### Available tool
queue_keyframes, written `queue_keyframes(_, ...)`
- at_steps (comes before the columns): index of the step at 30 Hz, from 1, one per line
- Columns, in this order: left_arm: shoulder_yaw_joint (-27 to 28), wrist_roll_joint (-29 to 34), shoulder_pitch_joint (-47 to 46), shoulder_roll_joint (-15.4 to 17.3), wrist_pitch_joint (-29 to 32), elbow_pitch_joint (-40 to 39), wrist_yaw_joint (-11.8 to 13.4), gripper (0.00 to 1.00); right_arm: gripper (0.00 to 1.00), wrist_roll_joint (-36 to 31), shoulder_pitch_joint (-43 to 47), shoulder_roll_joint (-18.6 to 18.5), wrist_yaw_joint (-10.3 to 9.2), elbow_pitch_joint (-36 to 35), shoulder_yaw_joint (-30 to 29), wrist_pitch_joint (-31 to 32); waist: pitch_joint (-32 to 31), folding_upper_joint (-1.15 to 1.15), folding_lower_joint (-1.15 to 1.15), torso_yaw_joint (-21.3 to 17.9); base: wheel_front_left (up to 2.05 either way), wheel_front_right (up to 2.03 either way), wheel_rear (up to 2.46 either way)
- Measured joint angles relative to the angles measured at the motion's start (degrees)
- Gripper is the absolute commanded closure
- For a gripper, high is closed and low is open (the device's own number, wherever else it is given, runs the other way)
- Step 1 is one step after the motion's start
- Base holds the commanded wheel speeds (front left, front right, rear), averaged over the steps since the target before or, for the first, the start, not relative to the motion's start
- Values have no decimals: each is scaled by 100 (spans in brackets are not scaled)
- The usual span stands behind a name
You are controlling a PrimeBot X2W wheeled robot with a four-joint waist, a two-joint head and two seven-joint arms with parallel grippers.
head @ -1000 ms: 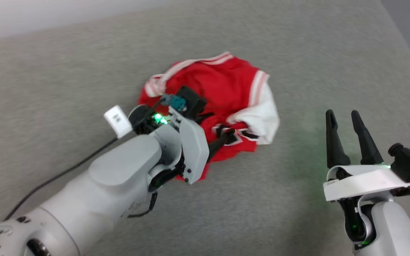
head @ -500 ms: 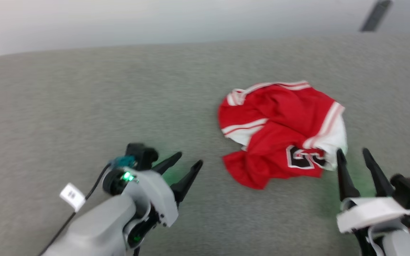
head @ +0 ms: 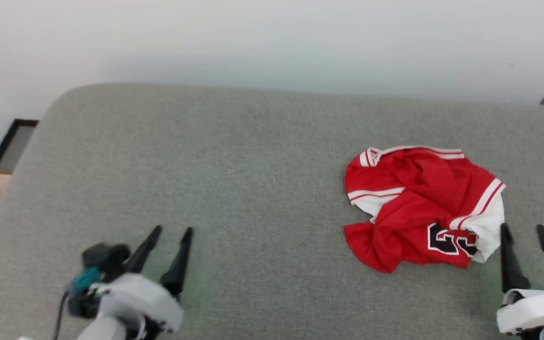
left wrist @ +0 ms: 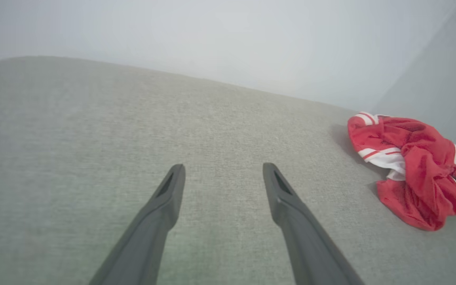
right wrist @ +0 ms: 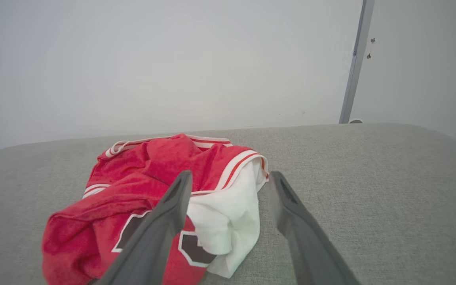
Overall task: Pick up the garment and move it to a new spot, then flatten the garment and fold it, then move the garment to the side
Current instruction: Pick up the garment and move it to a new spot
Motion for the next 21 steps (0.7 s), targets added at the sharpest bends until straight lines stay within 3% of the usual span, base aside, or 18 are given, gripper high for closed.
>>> queue_keyframes(3, 689, 604, 505, -46, 0, -410, 131, 0, 0, 42, 95, -31, 0, -108, -129, 7, -162, 0, 0, 50, 0, 0, 0)
queue_keyframes(11, 2089, 1767, 1411, -356, 0, -1472, 34, 0, 0, 99, 226, -52, 0, -508, -412, 59, -434, 0, 0, 18, 0, 0, 0)
queue_keyframes(21, 2583, 2350, 1908, -759, 0, -1504, -174, 0, 0, 186, 361, 116, 0, -673, -467, 144, -514, 0, 0, -151, 0, 0, 0)
